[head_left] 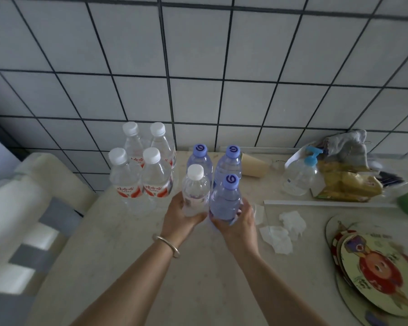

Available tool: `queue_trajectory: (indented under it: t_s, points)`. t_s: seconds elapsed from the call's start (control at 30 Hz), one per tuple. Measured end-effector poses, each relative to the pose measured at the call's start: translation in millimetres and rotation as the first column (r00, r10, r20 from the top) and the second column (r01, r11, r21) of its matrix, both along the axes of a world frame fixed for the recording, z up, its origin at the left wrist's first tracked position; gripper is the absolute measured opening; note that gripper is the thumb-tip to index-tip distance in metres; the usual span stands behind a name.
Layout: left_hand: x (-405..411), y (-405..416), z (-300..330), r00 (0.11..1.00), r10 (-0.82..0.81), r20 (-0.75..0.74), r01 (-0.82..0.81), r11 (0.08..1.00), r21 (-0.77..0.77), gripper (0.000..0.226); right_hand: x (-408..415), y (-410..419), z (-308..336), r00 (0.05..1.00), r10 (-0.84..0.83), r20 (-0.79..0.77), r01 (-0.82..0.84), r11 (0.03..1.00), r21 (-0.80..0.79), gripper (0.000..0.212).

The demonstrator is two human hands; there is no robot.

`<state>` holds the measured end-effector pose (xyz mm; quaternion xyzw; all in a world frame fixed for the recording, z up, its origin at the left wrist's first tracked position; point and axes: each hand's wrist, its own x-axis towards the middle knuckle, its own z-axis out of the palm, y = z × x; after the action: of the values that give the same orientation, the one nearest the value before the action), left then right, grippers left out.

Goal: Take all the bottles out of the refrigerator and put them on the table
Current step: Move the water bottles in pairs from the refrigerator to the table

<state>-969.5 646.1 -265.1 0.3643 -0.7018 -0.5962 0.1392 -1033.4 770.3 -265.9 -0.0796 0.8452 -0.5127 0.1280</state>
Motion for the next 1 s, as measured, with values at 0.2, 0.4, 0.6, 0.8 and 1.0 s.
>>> queue_trajectory:
  t_s: [0.2, 0.4, 0.6, 0.8, 1.0]
  points:
    - [45, 30, 34, 0.998, 0.056, 0.043, -0.054, 0.997, -0.058, 0.078, 37, 31, 33, 0.998, 0.055, 0.019, -0.057, 0.99, 0.128, 0.082]
    - [114, 72, 89, 0.996, 0.061, -0.062, -0.069, 0.988, -0.138, 0.067, 106, 76, 83, 0.984, 0.169, -0.049, -0.162, 0.98, 0.118, 0.069]
    - [219, 143, 121, 0.971, 0.171, -0.164, -0.19, 0.976, -0.107, 0.053, 189, 143, 112, 0.954, 0.251, -0.162, -0.234, 0.965, 0.116, 0.064]
    - [370, 246, 107, 0.917, 0.339, -0.21, -0.369, 0.922, -0.12, 0.047, 306, 222, 111, 0.868, 0.452, -0.207, -0.429, 0.891, 0.149, 0.058]
    - [516, 324, 111, 0.875, 0.465, -0.13, -0.483, 0.838, -0.252, 0.055, 436, 276, 120, 0.709, 0.685, -0.165, -0.648, 0.726, 0.229, 0.056]
